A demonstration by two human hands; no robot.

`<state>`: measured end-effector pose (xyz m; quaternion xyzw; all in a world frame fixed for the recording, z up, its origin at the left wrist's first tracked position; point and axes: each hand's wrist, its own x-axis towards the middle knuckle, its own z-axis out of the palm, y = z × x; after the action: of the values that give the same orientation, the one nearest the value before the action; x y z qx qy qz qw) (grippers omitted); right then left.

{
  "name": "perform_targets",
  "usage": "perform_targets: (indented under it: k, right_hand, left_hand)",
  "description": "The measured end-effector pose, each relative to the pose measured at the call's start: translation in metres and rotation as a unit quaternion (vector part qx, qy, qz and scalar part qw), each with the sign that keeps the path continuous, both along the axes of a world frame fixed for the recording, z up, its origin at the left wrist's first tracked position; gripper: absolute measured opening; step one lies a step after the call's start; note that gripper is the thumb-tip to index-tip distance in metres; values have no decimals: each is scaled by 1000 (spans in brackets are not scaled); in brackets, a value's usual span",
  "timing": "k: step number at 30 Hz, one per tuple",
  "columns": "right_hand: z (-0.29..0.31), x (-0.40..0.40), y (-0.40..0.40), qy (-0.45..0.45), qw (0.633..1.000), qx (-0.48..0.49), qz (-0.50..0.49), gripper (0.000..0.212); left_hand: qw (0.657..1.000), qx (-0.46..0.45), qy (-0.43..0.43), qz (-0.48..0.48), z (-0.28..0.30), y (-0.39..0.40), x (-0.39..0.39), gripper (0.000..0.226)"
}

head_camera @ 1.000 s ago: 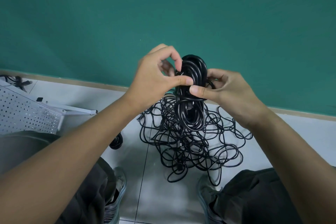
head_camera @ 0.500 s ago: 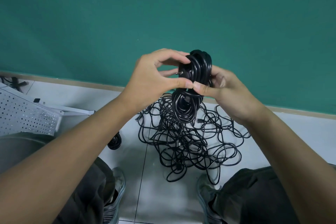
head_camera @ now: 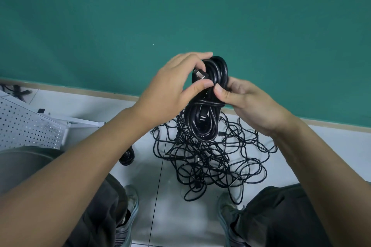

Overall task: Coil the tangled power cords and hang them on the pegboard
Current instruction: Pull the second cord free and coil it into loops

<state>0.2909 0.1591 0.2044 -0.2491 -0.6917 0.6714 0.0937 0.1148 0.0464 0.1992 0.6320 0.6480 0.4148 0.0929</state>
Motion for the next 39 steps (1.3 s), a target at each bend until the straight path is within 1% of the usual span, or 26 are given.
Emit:
perform_targets:
  k: [2, 5, 10, 11, 13, 16, 20, 22, 24, 25, 28, 30, 33, 36, 38, 39]
  right_hand:
    - [-2, -2, -2, -10, 1000, -16, -1, 31]
    - [-7, -6, -9, -8, 999, -39, -16, 23]
    - [-8, -11, -17, 2, 998, -53, -27, 21]
    - [-6, -11, -17, 5, 998, -55, -27, 22]
    - [-2, -10, -15, 6, 998, -55, -27, 26]
    - [4, -7, -10, -6, 999, -46, -14, 33]
    - [12, -7, -10, -4, 997, -70, 19, 42]
    - [14, -7, -10, -3, 997, -73, 35, 44]
    - [13, -10, -9, -10, 997, -67, 47, 46]
    - [11, -11, -9, -15, 997, -59, 53, 45]
    - [4, -18, -11, -38, 997, -32, 60, 38]
    - [-3, -24, -15, -59, 996, -19, 59, 32]
    - [-18, -38, -25, -87, 994, -12, 63, 30]
    - [-34, -53, -34, -110, 992, -25, 50, 28]
    - [-43, -61, -38, -131, 990, 1, 43, 28]
    - [-46, -65, -41, -145, 988, 26, 46, 33]
  left_hand:
    - [999, -20, 25, 25, 1, -1, 1, 40]
    - [996, -23, 51, 73, 0, -1, 0, 50]
    - [992, -22, 5, 128, -2, -2, -7, 58]
    - [992, -19, -8, 122, 0, -2, -9, 57]
    - [995, -31, -35, 86, 5, -3, -14, 46]
    - [996, -71, -29, 42, 14, -6, -20, 31]
    - [997, -71, 6, 40, 22, -10, -28, 35]
    - [998, -60, -1, 17, 26, -11, -33, 36]
    - [998, -61, -27, -18, 30, -11, -38, 42]
    - [996, -79, -39, -34, 31, -12, -41, 43]
    - [982, -155, -80, -78, 32, -13, -54, 34]
    - [971, -189, -106, -97, 28, -14, -66, 34]
    - [960, -234, -113, -101, 19, -19, -84, 35]
    - [954, -262, -117, -81, 3, -26, -104, 29]
    - [954, -272, -113, -53, -14, -30, -120, 24]
    - [954, -276, -110, -35, -24, -33, -128, 22]
